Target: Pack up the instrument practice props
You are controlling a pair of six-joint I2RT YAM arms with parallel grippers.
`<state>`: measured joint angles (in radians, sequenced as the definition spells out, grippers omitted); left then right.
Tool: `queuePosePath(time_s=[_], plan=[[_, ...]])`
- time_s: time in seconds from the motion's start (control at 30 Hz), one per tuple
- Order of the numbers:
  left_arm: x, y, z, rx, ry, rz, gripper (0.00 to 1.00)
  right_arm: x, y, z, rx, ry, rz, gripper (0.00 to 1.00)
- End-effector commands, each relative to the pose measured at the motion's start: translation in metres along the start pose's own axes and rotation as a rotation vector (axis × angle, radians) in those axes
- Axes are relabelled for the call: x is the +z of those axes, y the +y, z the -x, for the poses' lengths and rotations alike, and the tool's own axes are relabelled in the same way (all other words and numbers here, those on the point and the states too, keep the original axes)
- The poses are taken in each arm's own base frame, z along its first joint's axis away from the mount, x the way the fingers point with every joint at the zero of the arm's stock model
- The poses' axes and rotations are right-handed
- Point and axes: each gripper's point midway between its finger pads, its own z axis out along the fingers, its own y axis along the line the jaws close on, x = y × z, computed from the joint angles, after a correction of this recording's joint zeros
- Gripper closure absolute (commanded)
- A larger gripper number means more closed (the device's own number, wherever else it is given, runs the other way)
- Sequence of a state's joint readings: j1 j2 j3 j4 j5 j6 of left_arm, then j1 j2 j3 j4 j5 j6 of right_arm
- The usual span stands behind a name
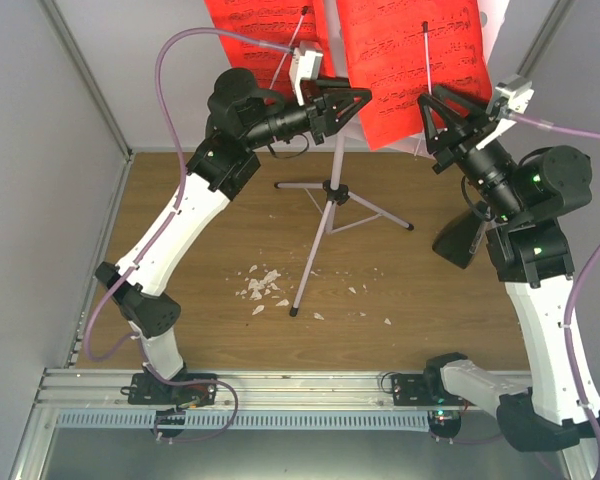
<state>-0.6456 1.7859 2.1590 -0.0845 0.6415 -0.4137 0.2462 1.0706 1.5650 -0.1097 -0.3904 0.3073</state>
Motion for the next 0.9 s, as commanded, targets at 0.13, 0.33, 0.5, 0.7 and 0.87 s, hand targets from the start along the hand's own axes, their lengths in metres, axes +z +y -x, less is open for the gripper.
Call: queuePosePath(time_s=[0.13,0.33,0.5,0.7,0.87], plan=[[0.004,-0.014,0.014,0.043,-0.039,-0.065,0.99,0.001,-0.006,0.018,-0.005,-0.056,-0.04,0.84],[0.003,-0.014,0.015,0.048,-0.04,-0.061,1.0,0.003,-0.004,0.016,-0.022,-0.052,-0.023,1.0],[0.002,-0.013,0.015,0.044,-0.037,-0.049,1.0,0.0,0.0,0.013,-0.064,-0.066,0.004,1.0],[-0.001,-0.011,0.017,0.041,-0.041,-0.026,1.0,0.002,-0.002,0.008,-0.071,-0.062,-0.003,0.99],[-0.015,-0.019,0.015,0.05,-0.046,-0.019,1.0,0.002,-0.006,0.008,-0.072,-0.064,-0.024,1.0]])
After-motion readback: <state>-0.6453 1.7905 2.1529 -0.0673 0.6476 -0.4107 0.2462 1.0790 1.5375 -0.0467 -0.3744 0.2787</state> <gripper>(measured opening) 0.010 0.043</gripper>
